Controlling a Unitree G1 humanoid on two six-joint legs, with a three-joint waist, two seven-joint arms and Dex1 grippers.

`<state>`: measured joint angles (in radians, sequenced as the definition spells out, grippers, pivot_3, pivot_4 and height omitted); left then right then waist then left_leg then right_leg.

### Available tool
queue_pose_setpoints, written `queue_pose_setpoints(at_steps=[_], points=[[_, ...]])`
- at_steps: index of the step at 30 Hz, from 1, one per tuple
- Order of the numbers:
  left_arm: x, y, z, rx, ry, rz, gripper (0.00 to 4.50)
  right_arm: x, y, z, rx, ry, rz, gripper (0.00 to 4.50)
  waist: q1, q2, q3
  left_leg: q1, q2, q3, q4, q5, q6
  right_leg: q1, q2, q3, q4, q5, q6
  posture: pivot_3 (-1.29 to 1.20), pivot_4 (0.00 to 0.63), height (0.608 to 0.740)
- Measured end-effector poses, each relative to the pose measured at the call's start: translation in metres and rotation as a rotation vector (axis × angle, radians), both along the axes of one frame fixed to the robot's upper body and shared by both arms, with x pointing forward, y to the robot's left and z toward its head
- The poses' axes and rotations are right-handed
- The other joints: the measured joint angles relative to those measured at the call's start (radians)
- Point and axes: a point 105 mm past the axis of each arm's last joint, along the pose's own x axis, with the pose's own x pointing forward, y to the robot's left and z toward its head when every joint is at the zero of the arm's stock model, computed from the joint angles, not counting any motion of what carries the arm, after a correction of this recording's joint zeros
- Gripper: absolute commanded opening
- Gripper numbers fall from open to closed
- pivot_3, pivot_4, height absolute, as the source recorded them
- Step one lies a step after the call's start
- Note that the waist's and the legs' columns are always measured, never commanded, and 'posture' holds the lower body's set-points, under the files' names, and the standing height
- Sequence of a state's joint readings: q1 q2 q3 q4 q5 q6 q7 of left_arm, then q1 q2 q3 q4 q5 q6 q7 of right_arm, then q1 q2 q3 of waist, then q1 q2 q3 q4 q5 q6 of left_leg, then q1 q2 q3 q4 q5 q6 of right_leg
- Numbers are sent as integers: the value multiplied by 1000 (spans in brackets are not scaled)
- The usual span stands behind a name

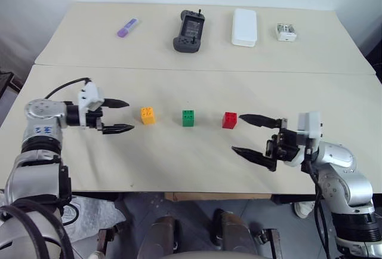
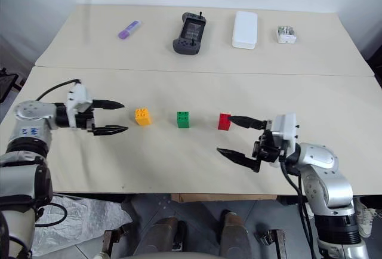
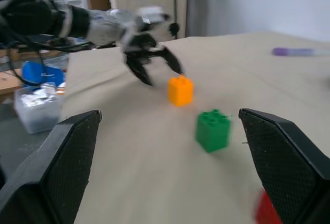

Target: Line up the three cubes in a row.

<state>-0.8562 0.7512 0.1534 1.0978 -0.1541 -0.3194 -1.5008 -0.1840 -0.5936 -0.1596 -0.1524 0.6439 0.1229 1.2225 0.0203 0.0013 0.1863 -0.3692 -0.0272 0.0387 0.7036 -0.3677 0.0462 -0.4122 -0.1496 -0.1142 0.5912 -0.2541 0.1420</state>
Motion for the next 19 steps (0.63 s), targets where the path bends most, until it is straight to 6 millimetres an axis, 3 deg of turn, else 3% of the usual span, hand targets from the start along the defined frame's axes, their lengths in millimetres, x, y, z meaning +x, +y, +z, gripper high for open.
queue_pose_setpoints(at_steps=[5, 11, 19], points=[[-26, 13, 0, -91, -28, 20, 4389, 16, -37, -10, -63, 60, -9, 4500, -16, 0, 0, 1, 1, -3, 0, 0, 1, 0, 0, 2, 0, 0, 0, 0, 150, 740], [-49, 13, 3, -181, -11, 72, 4389, 44, -58, -12, -97, 62, -20, 4500, -30, 1, 0, 2, 3, -3, 0, -1, 0, 0, 0, 3, 0, 0, 0, 0, 150, 740], [-47, 17, 8, -186, -52, 132, 4389, 59, -55, -8, -93, 48, -11, 4500, -24, 1, 1, 2, 3, -3, 0, -1, -1, 0, 0, 3, 0, 0, 0, 0, 150, 740]])
